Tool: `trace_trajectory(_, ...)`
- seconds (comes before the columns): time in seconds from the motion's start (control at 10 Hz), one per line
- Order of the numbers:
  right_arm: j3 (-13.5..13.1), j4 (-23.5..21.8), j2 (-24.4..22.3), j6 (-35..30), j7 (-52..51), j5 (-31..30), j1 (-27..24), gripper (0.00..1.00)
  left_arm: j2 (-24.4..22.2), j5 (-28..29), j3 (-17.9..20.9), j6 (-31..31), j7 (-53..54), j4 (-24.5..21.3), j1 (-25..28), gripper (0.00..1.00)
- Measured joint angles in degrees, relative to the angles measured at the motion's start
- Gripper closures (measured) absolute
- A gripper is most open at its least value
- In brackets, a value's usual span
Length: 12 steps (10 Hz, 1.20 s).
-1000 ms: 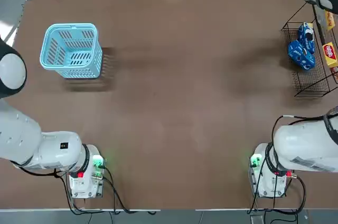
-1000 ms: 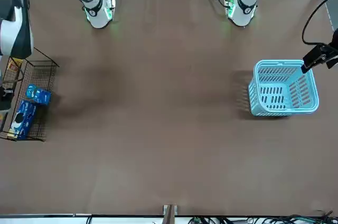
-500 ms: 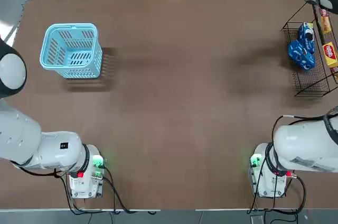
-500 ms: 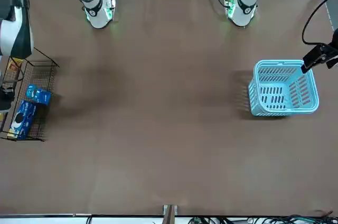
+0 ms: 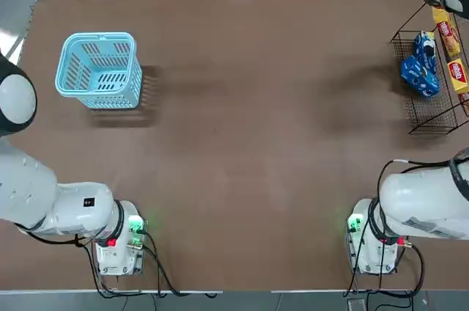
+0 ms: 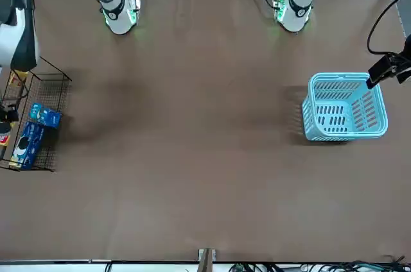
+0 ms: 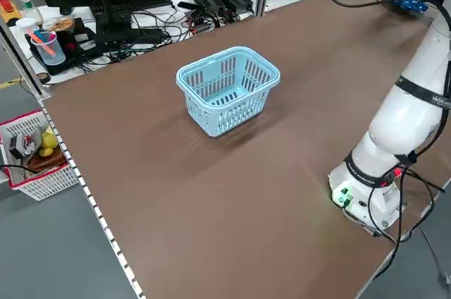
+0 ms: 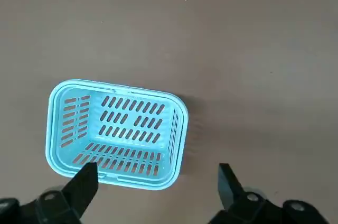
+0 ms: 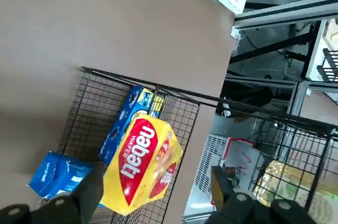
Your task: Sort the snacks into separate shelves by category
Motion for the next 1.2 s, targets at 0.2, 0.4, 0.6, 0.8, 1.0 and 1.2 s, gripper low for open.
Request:
trace_trajectory(0.2,0.0,0.0,0.0,0.0,1.0,6.7,0.0,0.01,0.0,0.0,0.0,0.0,0.0,0.0,0.0,0.0)
trace_trajectory(0.4,0.1,0.1,0.0,-0.9,7.1,12.6,0.0,0.01,0.0,0.0,0.0,0.0,0.0,0.0,0.0,0.0)
trace_trajectory(0.6,0.5,0.6,0.0,-2.7,15.6,16.0,0.2,0.01,0.0,0.0,0.0,0.0,0.0,0.0,0.0,0.0)
trace_trajectory(0.8,1.2,1.1,0.0,-4.1,23.6,17.7,2.1,0.01,0.0,0.0,0.0,0.0,0.0,0.0,0.0,0.0)
trace_trajectory(1.0,1.3,3.5,0.0,-9.7,27.6,20.4,6.2,0.01,0.0,0.0,0.0,0.0,0.0,0.0,-0.1,0.0)
trace_trajectory(1.2,1.4,6.6,-0.1,-15.6,28.7,21.0,10.6,0.01,0.0,0.0,0.0,0.0,0.0,0.0,-0.1,0.0)
